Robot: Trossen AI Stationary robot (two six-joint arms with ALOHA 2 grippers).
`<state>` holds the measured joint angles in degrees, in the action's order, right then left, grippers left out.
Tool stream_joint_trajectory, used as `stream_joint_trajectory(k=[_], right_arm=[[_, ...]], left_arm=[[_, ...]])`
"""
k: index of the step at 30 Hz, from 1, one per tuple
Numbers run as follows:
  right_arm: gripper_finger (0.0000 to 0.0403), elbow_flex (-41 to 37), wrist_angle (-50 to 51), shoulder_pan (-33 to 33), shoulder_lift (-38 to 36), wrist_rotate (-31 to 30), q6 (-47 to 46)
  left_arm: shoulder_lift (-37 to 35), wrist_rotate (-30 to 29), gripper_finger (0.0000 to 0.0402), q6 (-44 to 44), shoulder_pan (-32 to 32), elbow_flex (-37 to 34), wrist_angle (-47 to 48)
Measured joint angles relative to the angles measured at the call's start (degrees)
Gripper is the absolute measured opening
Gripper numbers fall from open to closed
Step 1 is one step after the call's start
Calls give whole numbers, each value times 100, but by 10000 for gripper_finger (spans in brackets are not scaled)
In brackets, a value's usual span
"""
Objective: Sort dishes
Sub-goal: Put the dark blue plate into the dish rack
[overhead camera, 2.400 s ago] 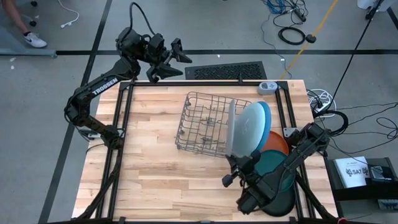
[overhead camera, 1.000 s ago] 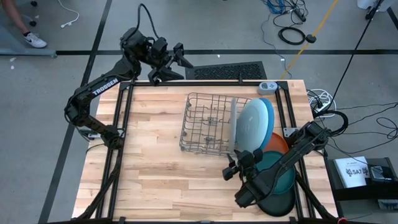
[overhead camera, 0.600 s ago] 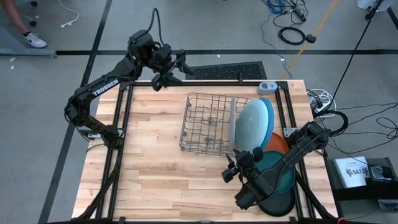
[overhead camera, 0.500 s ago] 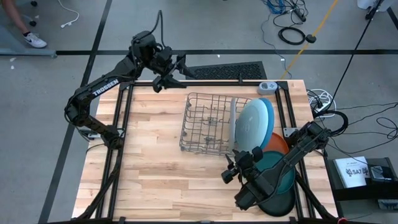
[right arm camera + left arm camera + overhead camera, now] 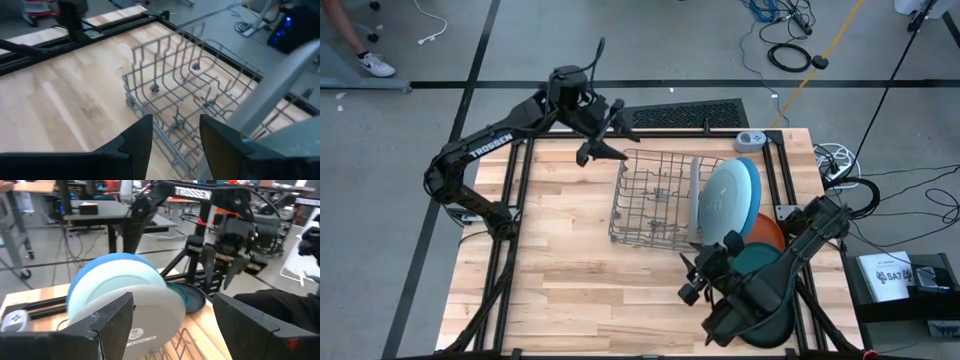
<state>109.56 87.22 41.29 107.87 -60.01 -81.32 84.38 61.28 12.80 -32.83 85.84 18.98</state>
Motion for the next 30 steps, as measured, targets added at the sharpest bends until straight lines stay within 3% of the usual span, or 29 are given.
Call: stream_joint_trajectory(k=[5,11,15,20,24,27,30], right_arm=[[143,381,-164,8,-4,-214,784],[71,763,20,39,4,-444,1649],[12,1081,260,176,-31,-964,2102],[6,1247,259,514,-278,-1788,2770],[2,1246,271,791,-545,-2218,3081],[1,1246,275,930,-745,-2389,3283],[1,1246,276,989,-853,-2391,3475]], left_arm=[[-72,-63,271,11,453,0,-34],[-509,-768,271,9,1111,0,-23],[-983,-1766,271,611,1719,0,566],[-1213,-3322,271,946,2822,-570,854],[-1113,-4130,271,739,3705,-1604,-302],[-786,-4186,271,754,4344,-2445,-2081],[-198,-4191,271,1243,4834,-2848,-3730]])
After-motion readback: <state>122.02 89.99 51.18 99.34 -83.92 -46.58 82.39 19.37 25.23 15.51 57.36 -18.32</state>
